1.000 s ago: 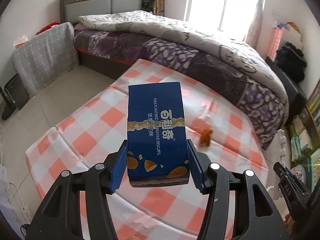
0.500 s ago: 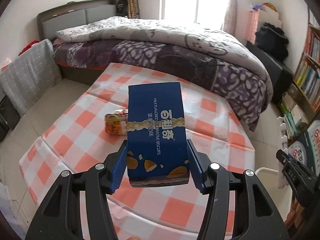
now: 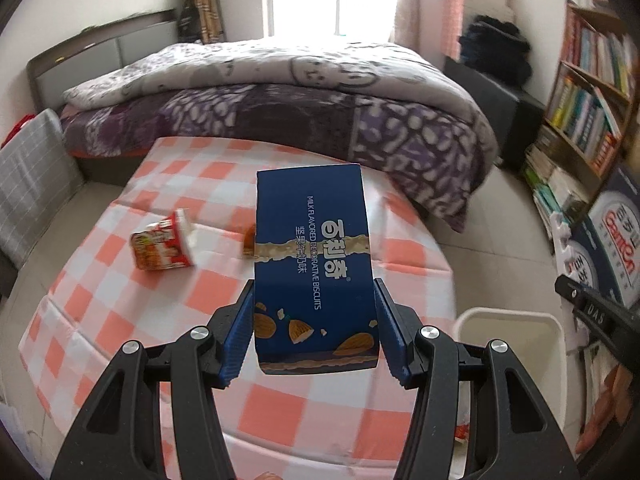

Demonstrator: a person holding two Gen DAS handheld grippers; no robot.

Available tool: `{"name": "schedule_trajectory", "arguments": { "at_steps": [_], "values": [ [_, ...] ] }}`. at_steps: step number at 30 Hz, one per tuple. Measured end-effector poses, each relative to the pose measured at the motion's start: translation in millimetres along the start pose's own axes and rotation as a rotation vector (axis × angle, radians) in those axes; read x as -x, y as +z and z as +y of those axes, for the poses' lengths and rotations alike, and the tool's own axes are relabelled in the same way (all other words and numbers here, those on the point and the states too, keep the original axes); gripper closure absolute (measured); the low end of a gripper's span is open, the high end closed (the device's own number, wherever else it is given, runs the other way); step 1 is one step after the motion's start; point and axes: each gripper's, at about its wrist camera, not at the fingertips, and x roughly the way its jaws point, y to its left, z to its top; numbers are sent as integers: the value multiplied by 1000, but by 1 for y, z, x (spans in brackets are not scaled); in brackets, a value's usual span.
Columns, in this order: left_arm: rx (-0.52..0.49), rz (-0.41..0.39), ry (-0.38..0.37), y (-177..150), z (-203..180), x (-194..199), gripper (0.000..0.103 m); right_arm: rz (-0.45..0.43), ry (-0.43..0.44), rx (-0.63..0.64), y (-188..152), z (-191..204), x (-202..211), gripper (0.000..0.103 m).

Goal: Collect trash
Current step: 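Carry the box and strip over the white bin and open both grippers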

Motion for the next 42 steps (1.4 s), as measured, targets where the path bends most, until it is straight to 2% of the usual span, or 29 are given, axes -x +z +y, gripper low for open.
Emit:
{"name": "schedule_trajectory", "arguments": {
  "at_steps": [7,8,10,16,27,29,30,31,36,42],
  "values": [
    [-81,21,-81,-10,-45,-5,48,25,-60,-75,4,-47,3,89],
    [-90,26,-97,-11,-51,-6,48,30,-66,-87,4,-53,3,87],
    [-108,36,-125,-14,-63,-8,48,31,-77,-114,4,-65,4,73],
    [-178,58,-191,-25,-99,-11,48,22,-89,-164,9,-92,8,59],
    [-292,106,-350,-46,-158,-10,47,25,-111,-259,13,-130,7,51],
    [-308,114,-373,-49,-164,-10,41,29,-111,-275,14,-135,6,49],
    [-310,117,-384,-49,-165,-10,32,32,-111,-281,14,-136,5,48],
    [-312,119,-398,-49,-166,-11,30,35,-111,-284,14,-136,4,47],
    [-304,130,-379,-47,-159,-15,27,47,-107,-286,14,-132,1,38],
    [-246,143,-267,-35,-125,-33,26,68,-100,-278,12,-123,-3,31]
  ]
}}
